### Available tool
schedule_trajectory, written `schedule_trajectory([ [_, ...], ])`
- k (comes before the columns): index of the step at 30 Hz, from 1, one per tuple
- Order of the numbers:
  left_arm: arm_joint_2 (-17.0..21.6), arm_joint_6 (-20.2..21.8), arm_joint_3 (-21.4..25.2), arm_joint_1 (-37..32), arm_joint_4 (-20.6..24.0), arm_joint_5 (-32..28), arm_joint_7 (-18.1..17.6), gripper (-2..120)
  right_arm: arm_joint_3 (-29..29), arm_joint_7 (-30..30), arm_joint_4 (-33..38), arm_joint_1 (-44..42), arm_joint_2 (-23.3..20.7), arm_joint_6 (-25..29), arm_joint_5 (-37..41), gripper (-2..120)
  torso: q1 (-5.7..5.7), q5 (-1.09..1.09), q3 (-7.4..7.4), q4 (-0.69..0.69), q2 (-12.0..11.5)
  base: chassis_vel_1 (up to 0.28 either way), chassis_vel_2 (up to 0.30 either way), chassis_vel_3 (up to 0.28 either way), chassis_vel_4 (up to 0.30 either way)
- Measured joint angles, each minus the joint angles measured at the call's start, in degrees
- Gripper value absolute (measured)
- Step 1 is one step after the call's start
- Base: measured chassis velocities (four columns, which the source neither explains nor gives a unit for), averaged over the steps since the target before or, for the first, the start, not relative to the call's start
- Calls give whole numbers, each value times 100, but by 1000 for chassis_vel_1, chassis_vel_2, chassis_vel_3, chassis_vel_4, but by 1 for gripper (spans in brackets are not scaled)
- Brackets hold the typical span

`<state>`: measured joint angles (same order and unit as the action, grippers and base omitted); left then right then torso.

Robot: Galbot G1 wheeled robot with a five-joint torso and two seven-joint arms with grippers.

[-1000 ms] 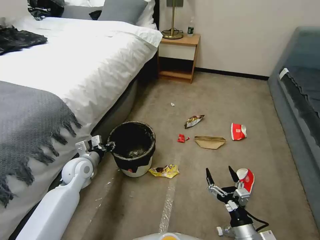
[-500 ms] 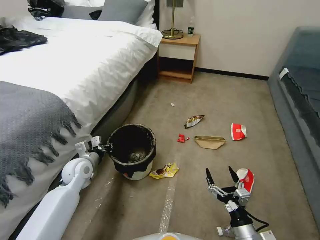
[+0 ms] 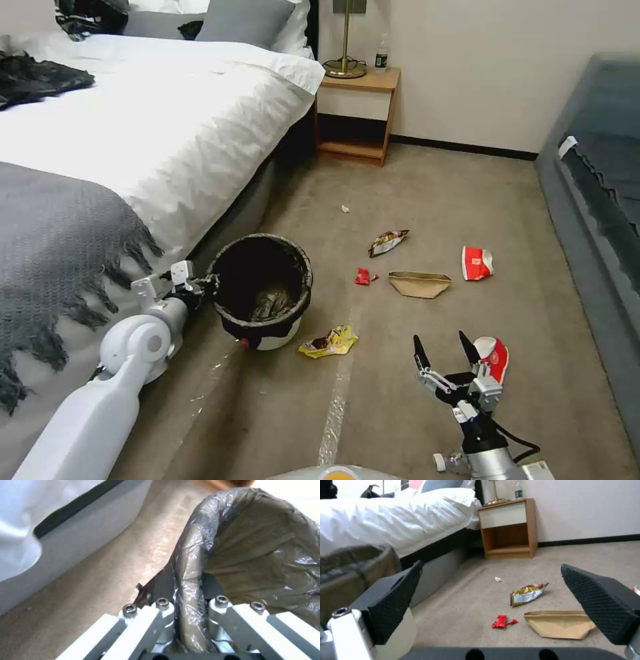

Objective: Pick up the trash can from the floor.

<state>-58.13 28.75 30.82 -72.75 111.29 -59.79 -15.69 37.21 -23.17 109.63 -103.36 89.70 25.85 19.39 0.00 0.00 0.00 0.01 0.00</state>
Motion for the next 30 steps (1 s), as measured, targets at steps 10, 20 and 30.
schedule_trajectory([
  [10, -60, 80, 147, -408, 927, -58, -4, 5, 82, -11, 16, 20, 3, 49, 25, 100, 0, 0, 0, -1, 0, 0, 0, 0, 0],
  [20, -73, 130, 187, -431, 1160, -126, -71, 5, 81, -17, 60, 2, 26, 67, 6, 100, 0, 0, 0, -1, 0, 0, 0, 0, 0],
  [30, -56, 139, 162, -427, 1256, -146, -102, 5, 64, -39, 85, -68, 61, 127, -54, 100, 0, -1, 0, -2, 0, 0, 0, 0, 0],
])
